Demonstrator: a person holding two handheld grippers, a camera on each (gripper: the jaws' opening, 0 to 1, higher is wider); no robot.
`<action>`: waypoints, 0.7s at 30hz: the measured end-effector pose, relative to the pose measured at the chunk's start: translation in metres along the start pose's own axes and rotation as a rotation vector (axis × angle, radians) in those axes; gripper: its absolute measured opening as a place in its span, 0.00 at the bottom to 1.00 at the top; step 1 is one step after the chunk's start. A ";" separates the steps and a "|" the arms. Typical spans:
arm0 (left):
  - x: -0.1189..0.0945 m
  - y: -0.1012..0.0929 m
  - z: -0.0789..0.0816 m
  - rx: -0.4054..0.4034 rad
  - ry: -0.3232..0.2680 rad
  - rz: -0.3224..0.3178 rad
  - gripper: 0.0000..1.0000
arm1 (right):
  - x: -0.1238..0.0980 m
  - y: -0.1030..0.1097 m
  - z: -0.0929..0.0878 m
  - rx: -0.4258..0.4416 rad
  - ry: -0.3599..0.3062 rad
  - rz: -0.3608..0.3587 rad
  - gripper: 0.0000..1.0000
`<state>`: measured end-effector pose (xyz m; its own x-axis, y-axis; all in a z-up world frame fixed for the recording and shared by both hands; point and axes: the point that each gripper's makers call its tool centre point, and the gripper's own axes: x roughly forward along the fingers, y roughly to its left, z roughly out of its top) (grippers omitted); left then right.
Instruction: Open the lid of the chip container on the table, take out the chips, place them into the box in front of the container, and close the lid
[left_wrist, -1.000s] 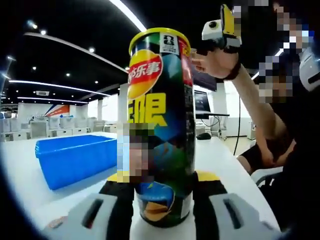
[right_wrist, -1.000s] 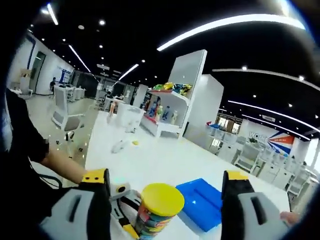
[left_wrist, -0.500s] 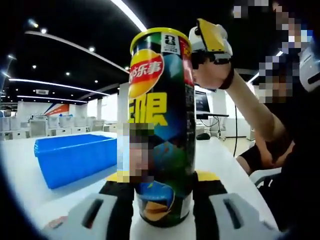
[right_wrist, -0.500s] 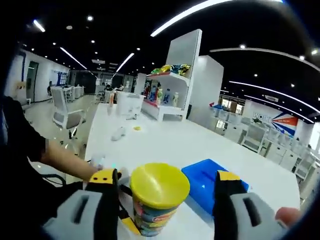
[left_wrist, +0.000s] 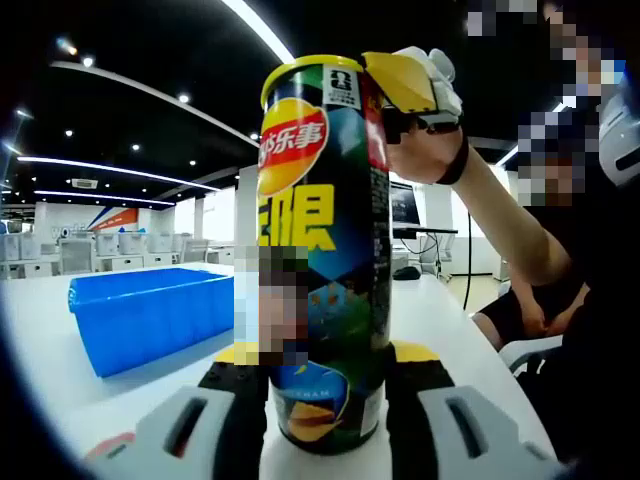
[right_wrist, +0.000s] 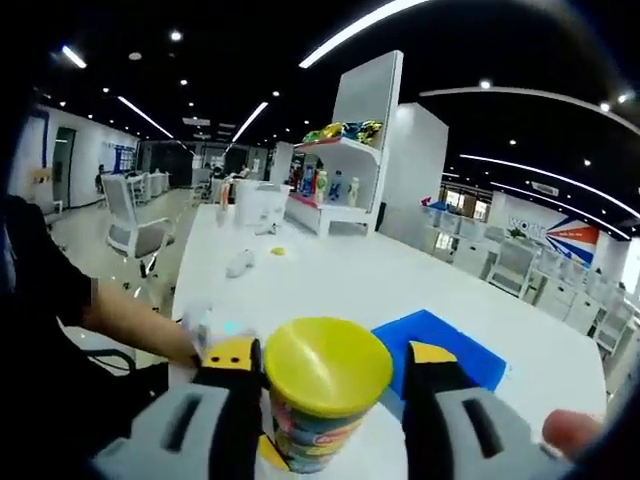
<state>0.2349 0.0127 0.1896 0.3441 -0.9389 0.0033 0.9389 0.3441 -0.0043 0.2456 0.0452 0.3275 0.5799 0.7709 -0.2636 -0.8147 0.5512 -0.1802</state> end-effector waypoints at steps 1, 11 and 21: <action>0.000 0.000 0.000 0.000 0.000 0.000 0.46 | 0.000 0.001 0.000 0.005 0.001 0.003 0.49; 0.000 -0.001 0.000 -0.005 0.000 -0.001 0.46 | 0.001 0.000 -0.002 0.066 -0.021 0.006 0.46; 0.000 -0.002 0.000 -0.005 0.000 -0.001 0.46 | -0.001 -0.002 -0.001 0.152 -0.049 0.016 0.44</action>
<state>0.2328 0.0119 0.1892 0.3431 -0.9393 0.0032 0.9393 0.3430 -0.0088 0.2470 0.0431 0.3277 0.5696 0.7926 -0.2177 -0.8155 0.5780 -0.0296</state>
